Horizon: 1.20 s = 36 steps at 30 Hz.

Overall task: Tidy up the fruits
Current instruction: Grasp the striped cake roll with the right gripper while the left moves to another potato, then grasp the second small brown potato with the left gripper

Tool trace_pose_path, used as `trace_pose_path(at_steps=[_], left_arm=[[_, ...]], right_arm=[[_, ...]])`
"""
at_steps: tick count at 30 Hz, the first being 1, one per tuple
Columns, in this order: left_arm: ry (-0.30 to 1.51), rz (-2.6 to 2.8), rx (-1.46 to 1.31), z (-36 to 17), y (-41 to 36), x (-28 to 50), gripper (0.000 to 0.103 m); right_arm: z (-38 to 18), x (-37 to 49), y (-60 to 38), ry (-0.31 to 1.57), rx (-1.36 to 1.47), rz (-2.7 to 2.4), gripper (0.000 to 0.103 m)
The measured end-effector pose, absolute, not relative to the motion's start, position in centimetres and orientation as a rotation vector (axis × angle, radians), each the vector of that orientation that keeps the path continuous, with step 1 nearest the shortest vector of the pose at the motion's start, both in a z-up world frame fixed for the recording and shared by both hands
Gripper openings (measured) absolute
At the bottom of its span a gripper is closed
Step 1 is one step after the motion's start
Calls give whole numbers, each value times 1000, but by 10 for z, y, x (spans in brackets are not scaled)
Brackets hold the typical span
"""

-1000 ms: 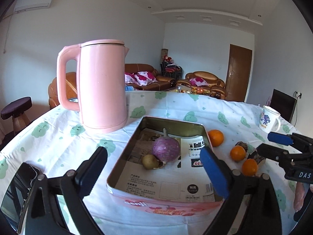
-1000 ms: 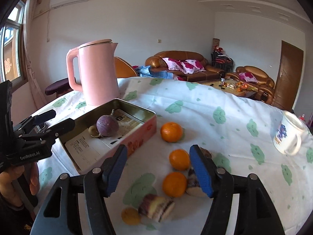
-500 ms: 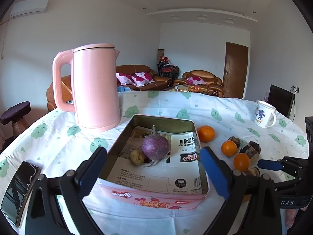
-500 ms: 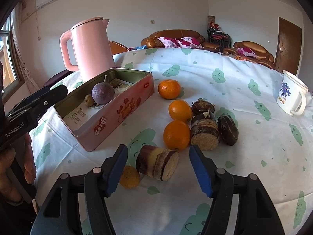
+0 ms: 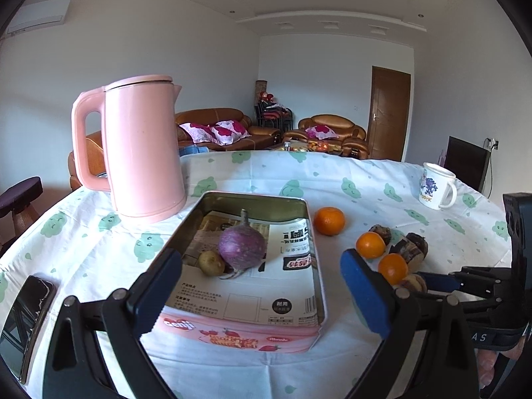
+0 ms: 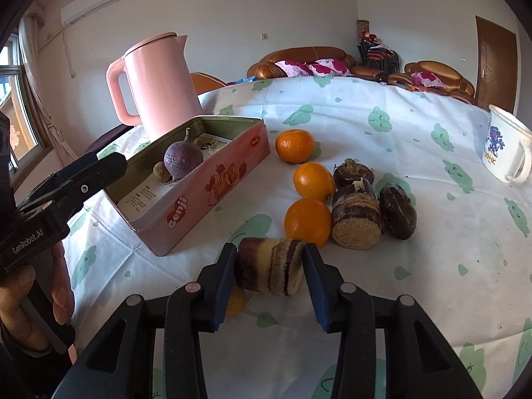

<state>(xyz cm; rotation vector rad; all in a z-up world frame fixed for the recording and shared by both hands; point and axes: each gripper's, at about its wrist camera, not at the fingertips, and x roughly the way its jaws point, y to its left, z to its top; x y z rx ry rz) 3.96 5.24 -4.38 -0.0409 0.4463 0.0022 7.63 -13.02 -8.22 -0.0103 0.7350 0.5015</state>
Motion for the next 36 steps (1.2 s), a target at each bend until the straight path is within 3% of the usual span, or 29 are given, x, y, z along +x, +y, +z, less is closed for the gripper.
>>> trace_pose_path(at_steps=[9, 14, 19, 23, 27, 36], left_arm=[[530, -173, 7, -53, 1, 36, 94], [618, -286, 29, -63, -29, 42, 80], [707, -339, 45, -75, -45, 50, 55], [754, -358, 56, -81, -51, 57, 46], [785, -372, 95, -86, -59, 58, 29], [753, -376, 78, -83, -54, 54, 29]], right_arm=[[-75, 56, -165, 667, 8, 434, 43], [-74, 52, -178, 647, 8, 400, 43], [-77, 50, -181, 639, 9, 398, 43], [-78, 50, -183, 639, 16, 409, 43], [-78, 49, -181, 632, 7, 411, 43], [-76, 43, -184, 585, 10, 424, 43]])
